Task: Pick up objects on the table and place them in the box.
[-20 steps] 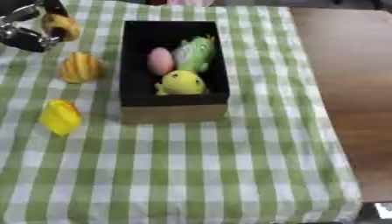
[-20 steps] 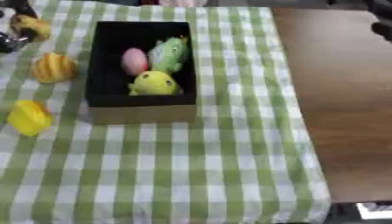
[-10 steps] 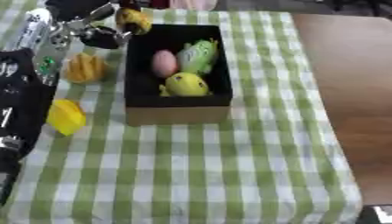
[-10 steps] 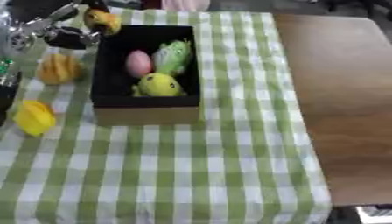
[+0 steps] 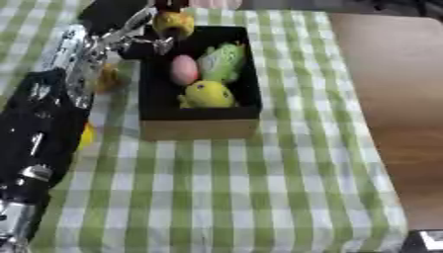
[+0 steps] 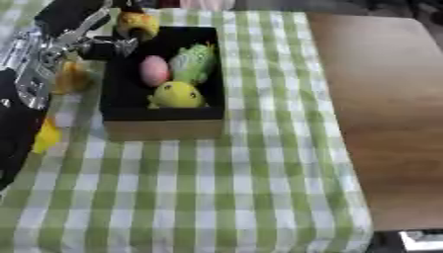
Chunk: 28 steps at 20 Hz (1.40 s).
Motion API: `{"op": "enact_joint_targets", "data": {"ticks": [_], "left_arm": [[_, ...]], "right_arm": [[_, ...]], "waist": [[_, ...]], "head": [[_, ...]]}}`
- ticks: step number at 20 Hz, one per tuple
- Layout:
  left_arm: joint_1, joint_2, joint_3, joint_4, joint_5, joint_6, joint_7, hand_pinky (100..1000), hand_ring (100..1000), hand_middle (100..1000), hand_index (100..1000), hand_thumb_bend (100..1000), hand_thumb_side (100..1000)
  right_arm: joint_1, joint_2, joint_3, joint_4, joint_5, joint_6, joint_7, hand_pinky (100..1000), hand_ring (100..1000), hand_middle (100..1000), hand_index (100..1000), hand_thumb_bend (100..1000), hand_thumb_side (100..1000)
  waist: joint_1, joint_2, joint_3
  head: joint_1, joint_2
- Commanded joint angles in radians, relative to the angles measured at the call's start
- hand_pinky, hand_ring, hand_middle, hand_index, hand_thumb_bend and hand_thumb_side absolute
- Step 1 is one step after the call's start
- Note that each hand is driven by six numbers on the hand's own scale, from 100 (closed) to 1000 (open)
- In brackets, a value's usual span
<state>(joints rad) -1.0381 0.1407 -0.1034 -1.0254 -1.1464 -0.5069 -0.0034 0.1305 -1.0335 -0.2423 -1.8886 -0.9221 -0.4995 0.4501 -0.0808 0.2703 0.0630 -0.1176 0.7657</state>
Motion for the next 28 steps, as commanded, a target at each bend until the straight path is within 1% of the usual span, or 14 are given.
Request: {"op": "enact_joint_targets", "data": {"ticks": [1, 4, 6, 8, 9, 11, 16, 19, 22, 23, 24, 25, 26, 28], "left_arm": [[-0.005, 0.000, -0.010, -0.011, -0.019, -0.011, -0.041, 744, 600, 531, 640, 100, 100], [0.004, 0.000, -0.011, 0.000, -0.055, -0.018, -0.106, 804, 699, 623, 748, 100, 275], [0.004, -0.002, -0.009, -0.002, -0.067, -0.020, -0.143, 868, 783, 714, 831, 119, 439], [0.006, -0.004, -0.006, -0.009, -0.069, -0.019, -0.165, 915, 834, 768, 879, 207, 594], [0.007, -0.005, -0.005, -0.013, -0.071, -0.016, -0.173, 938, 854, 788, 897, 305, 724], [0.012, -0.005, -0.003, -0.019, -0.075, -0.008, -0.178, 959, 872, 806, 912, 388, 803], [0.023, 0.003, -0.001, -0.033, -0.086, 0.006, -0.160, 971, 898, 823, 928, 469, 813], [0.027, 0.013, 0.000, -0.043, -0.083, 0.004, -0.149, 966, 898, 821, 926, 453, 799], [0.027, 0.045, 0.001, -0.065, -0.062, 0.002, -0.135, 942, 885, 808, 914, 372, 728], [0.028, 0.065, 0.000, -0.076, -0.047, 0.000, -0.131, 938, 882, 805, 912, 364, 722], [0.030, 0.089, -0.003, -0.087, -0.026, -0.003, -0.130, 929, 875, 798, 905, 320, 714], [0.033, 0.116, -0.006, -0.096, 0.003, -0.008, -0.135, 928, 874, 797, 904, 315, 713], [0.038, 0.148, -0.008, -0.103, 0.040, -0.013, -0.146, 921, 866, 790, 896, 268, 716], [0.051, 0.211, -0.008, -0.118, 0.139, -0.018, -0.186, 920, 864, 788, 893, 242, 722]], "right_arm": [[-0.008, -0.017, -0.006, 0.001, 0.021, 0.007, 0.003, 1000, 1000, 613, 991, 100, 885], [-0.004, -0.009, -0.005, 0.003, 0.034, 0.017, 0.003, 1000, 1000, 612, 992, 100, 887], [-0.002, -0.005, -0.004, 0.004, 0.042, 0.022, 0.003, 1000, 1000, 612, 992, 100, 889], [-0.001, 0.000, -0.004, 0.004, 0.049, 0.025, 0.002, 1000, 1000, 612, 992, 100, 889], [0.000, 0.002, -0.004, 0.004, 0.051, 0.026, 0.001, 1000, 1000, 612, 992, 100, 890], [0.003, 0.005, -0.004, 0.004, 0.055, 0.029, 0.000, 1000, 1000, 612, 992, 100, 891], [0.019, 0.011, -0.007, 0.000, 0.071, 0.027, -0.003, 1000, 1000, 612, 992, 100, 892], [0.032, 0.013, -0.012, -0.004, 0.077, 0.020, -0.010, 1000, 1000, 612, 992, 100, 891], [0.052, 0.015, -0.021, -0.008, 0.080, 0.010, -0.019, 1000, 1000, 613, 992, 100, 887], [0.061, 0.015, -0.025, -0.009, 0.080, 0.007, -0.024, 1000, 1000, 613, 992, 100, 887], [0.071, 0.015, -0.030, -0.009, 0.079, 0.005, -0.028, 1000, 1000, 613, 992, 100, 885], [0.081, 0.016, -0.036, -0.009, 0.077, 0.003, -0.032, 1000, 1000, 613, 992, 100, 885], [0.091, 0.016, -0.042, -0.009, 0.074, 0.001, -0.036, 1000, 1000, 614, 992, 100, 884], [0.109, 0.018, -0.052, -0.011, 0.067, 0.001, -0.042, 1000, 1000, 614, 993, 100, 883]], "waist": [[0.003, -0.014, 0.004], [0.007, -0.012, 0.011], [0.008, -0.011, 0.013], [0.009, -0.010, 0.013], [0.009, -0.010, 0.014], [0.010, -0.009, 0.016], [0.013, -0.012, 0.023], [0.013, -0.015, 0.027], [0.015, -0.022, 0.034], [0.016, -0.026, 0.038], [0.018, -0.029, 0.044], [0.020, -0.033, 0.049], [0.022, -0.036, 0.056], [0.025, -0.041, 0.068]], "head": [[-0.010, 0.004], [-0.013, 0.004], [-0.014, 0.004], [-0.014, 0.004], [-0.014, 0.004], [-0.016, 0.004], [-0.016, 0.004], [-0.017, 0.004], [-0.020, 0.004], [-0.022, 0.004], [-0.026, 0.004], [-0.030, 0.004], [-0.036, 0.004], [-0.047, 0.004]]}}
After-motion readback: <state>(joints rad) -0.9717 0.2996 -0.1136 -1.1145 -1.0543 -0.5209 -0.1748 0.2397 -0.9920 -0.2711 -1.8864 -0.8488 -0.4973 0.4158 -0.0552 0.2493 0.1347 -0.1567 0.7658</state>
